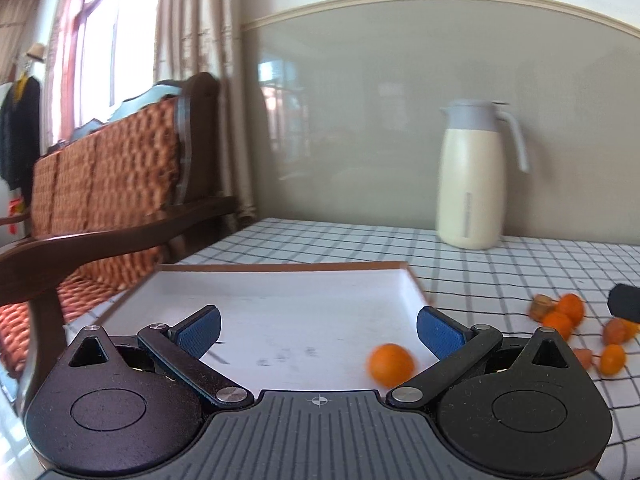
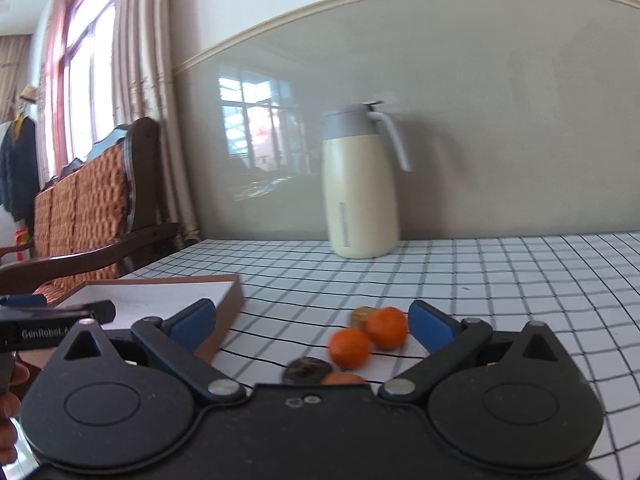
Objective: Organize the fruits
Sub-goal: 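Move both tools back from the box toward the remaining fruit, then grasp the brown mangosteen with the left tool while the right tool grasps an orange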
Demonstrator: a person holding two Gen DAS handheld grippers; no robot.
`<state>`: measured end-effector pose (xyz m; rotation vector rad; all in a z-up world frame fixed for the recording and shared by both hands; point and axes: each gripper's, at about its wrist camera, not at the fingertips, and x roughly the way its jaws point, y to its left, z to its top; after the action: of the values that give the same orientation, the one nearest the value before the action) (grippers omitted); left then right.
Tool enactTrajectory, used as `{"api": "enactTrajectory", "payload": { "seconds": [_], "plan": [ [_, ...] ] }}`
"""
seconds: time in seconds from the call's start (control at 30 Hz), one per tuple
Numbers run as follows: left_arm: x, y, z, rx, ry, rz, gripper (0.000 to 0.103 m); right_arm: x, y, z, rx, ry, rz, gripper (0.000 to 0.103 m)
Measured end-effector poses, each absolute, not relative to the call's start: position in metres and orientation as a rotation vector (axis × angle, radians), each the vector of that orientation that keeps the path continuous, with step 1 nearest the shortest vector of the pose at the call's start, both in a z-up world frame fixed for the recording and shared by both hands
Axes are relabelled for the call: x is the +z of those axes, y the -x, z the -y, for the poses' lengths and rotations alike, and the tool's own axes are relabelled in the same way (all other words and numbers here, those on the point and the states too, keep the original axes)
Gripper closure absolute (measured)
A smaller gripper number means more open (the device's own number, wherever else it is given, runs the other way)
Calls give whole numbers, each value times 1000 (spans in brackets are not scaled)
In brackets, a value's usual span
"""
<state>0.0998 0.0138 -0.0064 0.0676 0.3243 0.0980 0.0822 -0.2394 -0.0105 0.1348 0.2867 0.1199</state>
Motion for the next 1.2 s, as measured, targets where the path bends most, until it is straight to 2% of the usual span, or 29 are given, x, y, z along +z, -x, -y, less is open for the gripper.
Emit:
{"api": "enactTrajectory", "payload": {
  "seconds": [0.63, 0.83, 0.93, 1.1, 1.2],
  "plan": [
    [-27, -91, 86, -159, -184, -339, 0, -23, -59, 313, -70, -201, -337, 6],
    [-33, -94, 100, -191, -199, -359, 0, -28, -60, 312, -54, -188, -365, 14],
    [-37, -98, 105, -195, -199, -373, 0, -29, -62, 311, -34, -180, -385, 21],
    [-41, -102, 112, -188, -203, -385, 0, -32, -64, 310, -16, -194, -402, 23],
    [-43, -104, 114, -185, -202, -395, 0, -33, -67, 308, -7, -191, -406, 28]
  ]
}}
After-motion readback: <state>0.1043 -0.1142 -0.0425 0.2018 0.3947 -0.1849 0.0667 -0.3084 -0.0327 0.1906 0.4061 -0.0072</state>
